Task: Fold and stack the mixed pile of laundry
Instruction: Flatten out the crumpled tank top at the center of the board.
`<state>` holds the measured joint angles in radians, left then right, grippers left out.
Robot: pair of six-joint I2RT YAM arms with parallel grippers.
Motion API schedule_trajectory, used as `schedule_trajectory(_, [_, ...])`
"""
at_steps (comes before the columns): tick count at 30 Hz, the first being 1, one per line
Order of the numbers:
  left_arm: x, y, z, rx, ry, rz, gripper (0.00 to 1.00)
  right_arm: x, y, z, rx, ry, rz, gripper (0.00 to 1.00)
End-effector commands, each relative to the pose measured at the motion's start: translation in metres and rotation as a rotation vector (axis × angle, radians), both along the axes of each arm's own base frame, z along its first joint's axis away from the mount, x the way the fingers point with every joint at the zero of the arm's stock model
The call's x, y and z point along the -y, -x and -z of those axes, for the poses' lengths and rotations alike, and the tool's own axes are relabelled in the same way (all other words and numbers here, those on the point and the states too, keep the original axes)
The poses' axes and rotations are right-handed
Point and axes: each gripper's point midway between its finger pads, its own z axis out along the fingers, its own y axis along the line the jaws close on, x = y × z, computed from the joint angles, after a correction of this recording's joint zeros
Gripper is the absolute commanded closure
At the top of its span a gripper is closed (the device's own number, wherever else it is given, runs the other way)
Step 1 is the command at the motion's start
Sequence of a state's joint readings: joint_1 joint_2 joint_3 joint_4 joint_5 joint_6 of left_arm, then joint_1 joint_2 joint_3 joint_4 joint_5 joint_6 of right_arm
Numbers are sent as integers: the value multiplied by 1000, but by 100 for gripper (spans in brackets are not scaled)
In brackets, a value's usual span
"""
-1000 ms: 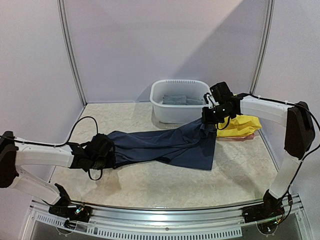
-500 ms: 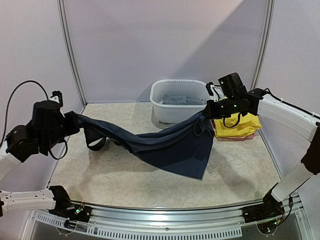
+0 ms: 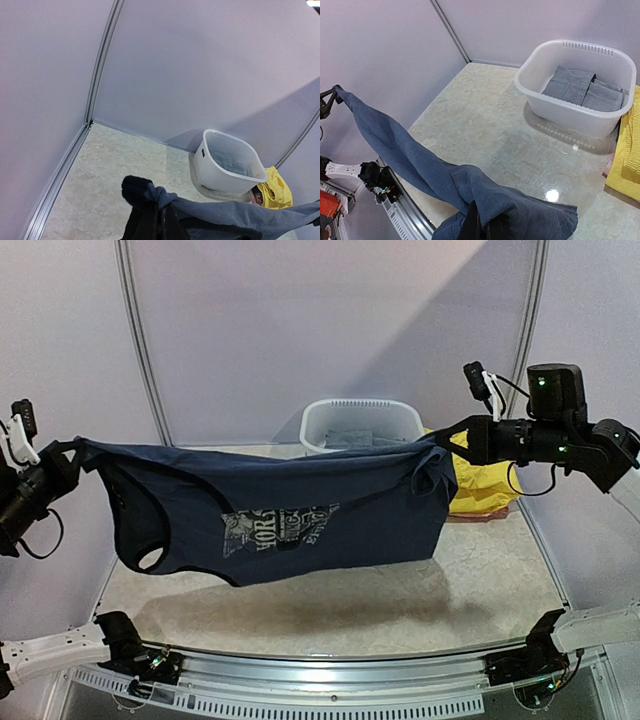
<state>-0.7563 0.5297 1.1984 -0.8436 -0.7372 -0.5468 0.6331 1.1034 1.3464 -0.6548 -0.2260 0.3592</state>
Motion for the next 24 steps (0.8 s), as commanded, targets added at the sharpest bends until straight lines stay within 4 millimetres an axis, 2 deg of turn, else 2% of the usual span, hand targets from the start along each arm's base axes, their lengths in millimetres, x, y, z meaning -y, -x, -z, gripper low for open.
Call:
schedule_trajectory(1, [-1, 15, -19, 35, -8, 81, 100, 7, 29, 5, -87, 28, -35, 100])
schedule_trajectory(3, [-2, 14, -23, 37, -36, 70, 100, 14, 29, 1, -91, 29, 7, 99])
schedule_trajectory(6, [-7, -7, -11, -29, -136, -63, 100, 24, 12, -2, -58, 18, 119, 96])
schedule_trajectory(9, [3, -39, 18, -168, -291, -204, 100, 16, -21, 24, -100, 76, 197, 95])
schedule_trajectory(10, [7, -51, 31, -217, -342, -245, 100, 8, -39, 47, -155, 113, 214, 95])
schedule_trajectory(11, [11, -64, 44, -269, -379, -270, 100, 3, -52, 62, -194, 120, 218, 97])
schedule_trajectory(13, [14, -93, 81, -407, -393, -271, 100, -12, -78, 94, -279, 129, 214, 100])
schedule_trajectory(14, [17, -107, 103, -477, -385, -243, 100, -17, -93, 120, -335, 156, 235, 100])
schedule_trajectory(16, [17, -128, 139, -560, -382, -232, 100, -29, -110, 147, -392, 191, 237, 100])
schedule_trajectory(17, [15, -137, 157, -596, -384, -239, 100, -37, -120, 168, -426, 219, 228, 100])
schedule_trajectory(21, [8, -164, 215, -725, -385, -249, 100, -51, -141, 214, -494, 282, 222, 100])
schedule_trajectory(24, [4, -174, 243, -785, -402, -260, 100, -54, -150, 233, -508, 305, 231, 100])
